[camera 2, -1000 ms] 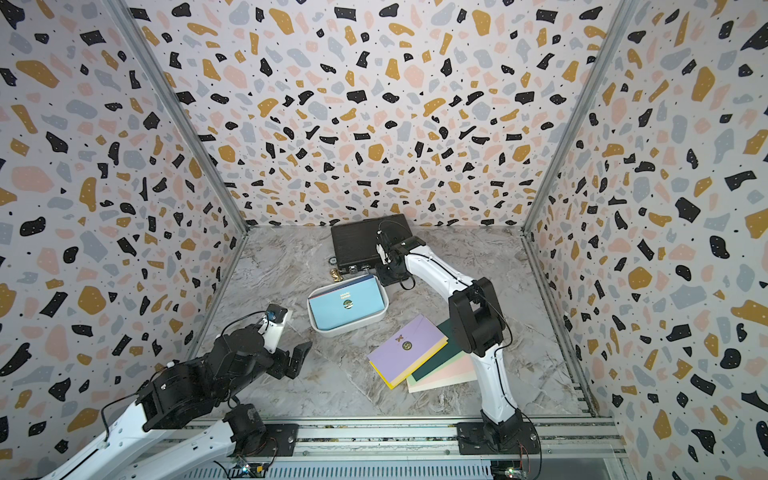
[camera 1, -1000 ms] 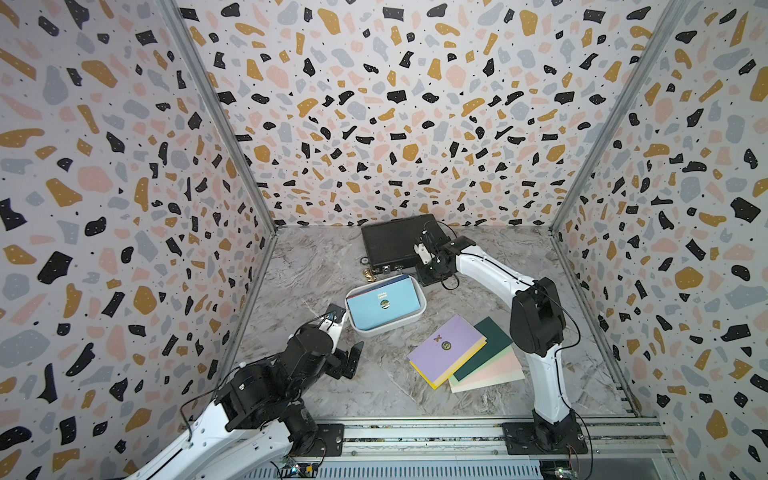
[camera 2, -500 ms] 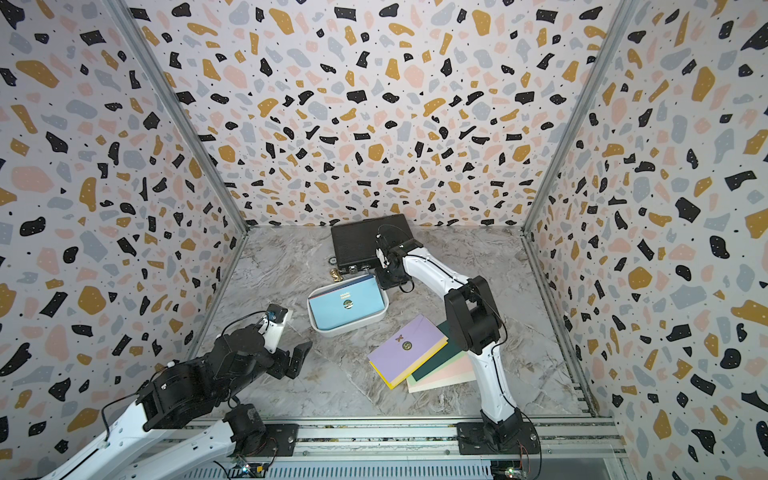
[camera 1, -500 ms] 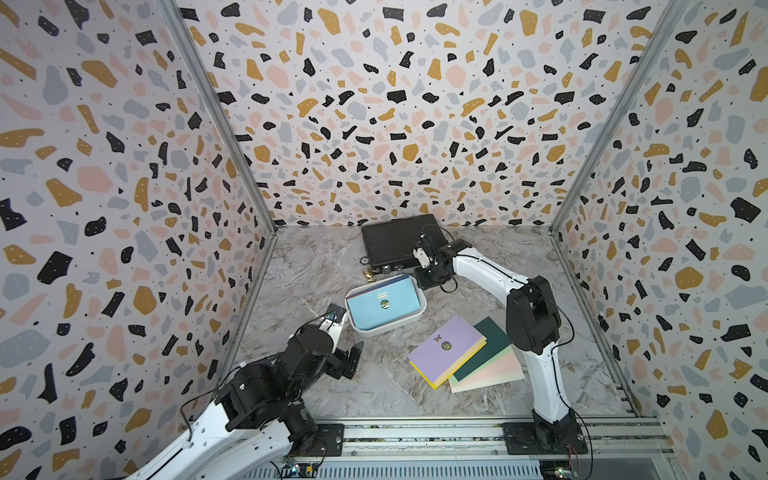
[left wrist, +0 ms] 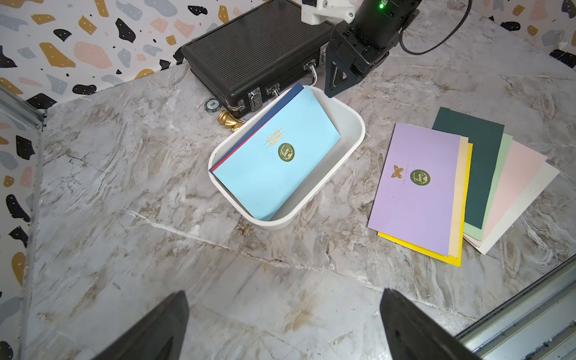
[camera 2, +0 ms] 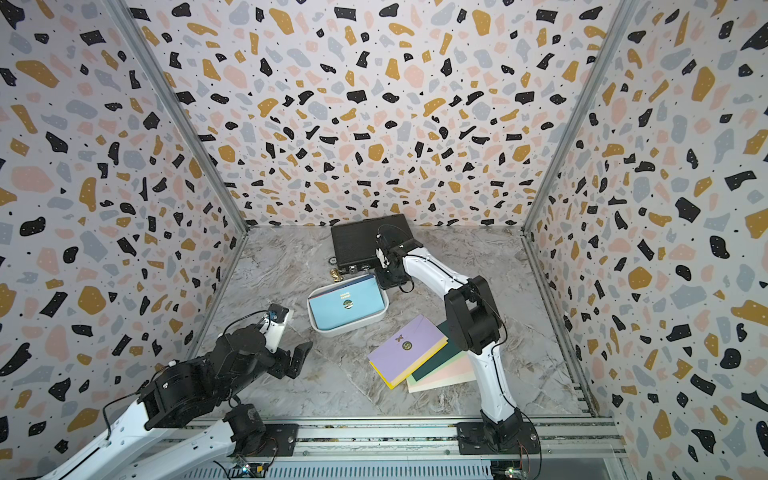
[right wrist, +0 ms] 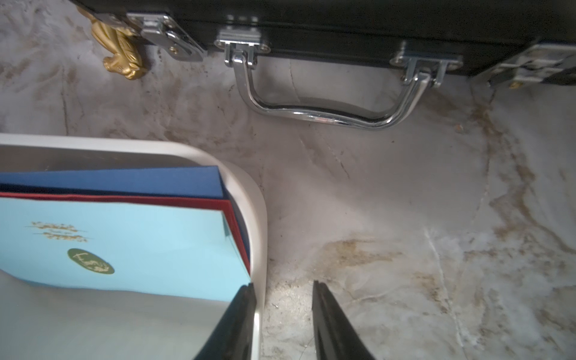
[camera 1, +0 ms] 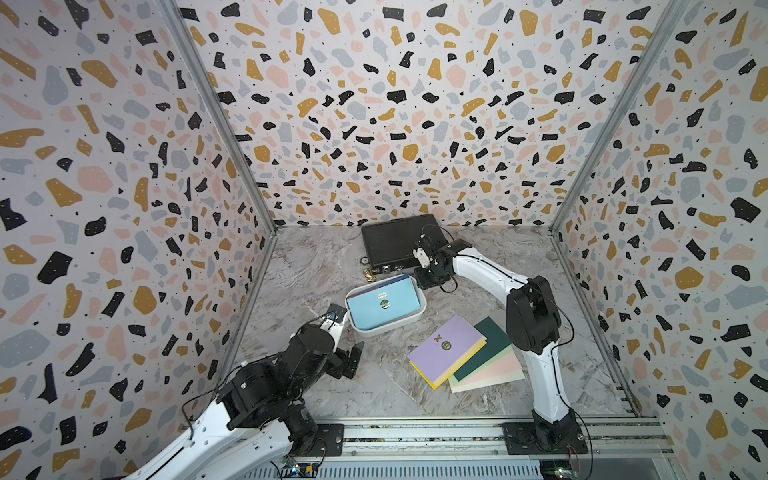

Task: Put the sealed envelopes into the storage box
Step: Move the storage box to the center of the board.

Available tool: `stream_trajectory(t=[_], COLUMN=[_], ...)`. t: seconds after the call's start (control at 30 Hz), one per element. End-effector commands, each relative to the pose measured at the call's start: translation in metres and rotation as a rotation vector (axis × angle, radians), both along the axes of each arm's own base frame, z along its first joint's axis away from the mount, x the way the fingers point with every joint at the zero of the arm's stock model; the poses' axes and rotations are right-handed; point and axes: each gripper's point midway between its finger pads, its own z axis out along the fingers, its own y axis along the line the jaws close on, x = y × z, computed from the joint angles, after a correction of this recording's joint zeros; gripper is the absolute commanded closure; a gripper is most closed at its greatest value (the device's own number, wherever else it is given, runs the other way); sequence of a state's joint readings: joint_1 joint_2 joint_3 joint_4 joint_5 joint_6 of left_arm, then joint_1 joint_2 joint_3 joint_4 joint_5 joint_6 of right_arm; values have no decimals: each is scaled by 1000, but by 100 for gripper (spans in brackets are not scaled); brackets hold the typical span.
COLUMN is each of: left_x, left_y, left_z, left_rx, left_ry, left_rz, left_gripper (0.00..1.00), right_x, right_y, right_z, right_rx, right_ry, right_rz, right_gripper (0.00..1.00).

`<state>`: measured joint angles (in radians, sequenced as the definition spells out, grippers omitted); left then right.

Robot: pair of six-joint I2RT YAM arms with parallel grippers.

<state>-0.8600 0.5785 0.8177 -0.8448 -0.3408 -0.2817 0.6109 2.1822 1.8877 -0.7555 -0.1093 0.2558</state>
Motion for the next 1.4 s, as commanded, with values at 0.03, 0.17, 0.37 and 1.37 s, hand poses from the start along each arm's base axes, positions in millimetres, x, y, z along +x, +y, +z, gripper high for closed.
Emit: stream_trajectory(t=[0.03, 0.17, 0.37, 1.37], left_x=[3, 4, 4, 4], left_y=[-4, -4, -4, -5], left_z=[2, 1, 1, 0], left_rx=[-21, -20, -20, -16], left_ry=[-12, -10, -10, -3], left_rz=[4, 4, 4, 0], left_gripper=[1, 1, 1, 1], right_x=[-5, -7, -9, 15], right_y=[4, 7, 6, -75], right_z=[35, 33, 22, -8], right_rx=[47, 62, 42, -88], right_ry=[-32, -15, 2, 28], right_rz=[-6, -4, 3, -229], right_gripper=[62, 60, 59, 91])
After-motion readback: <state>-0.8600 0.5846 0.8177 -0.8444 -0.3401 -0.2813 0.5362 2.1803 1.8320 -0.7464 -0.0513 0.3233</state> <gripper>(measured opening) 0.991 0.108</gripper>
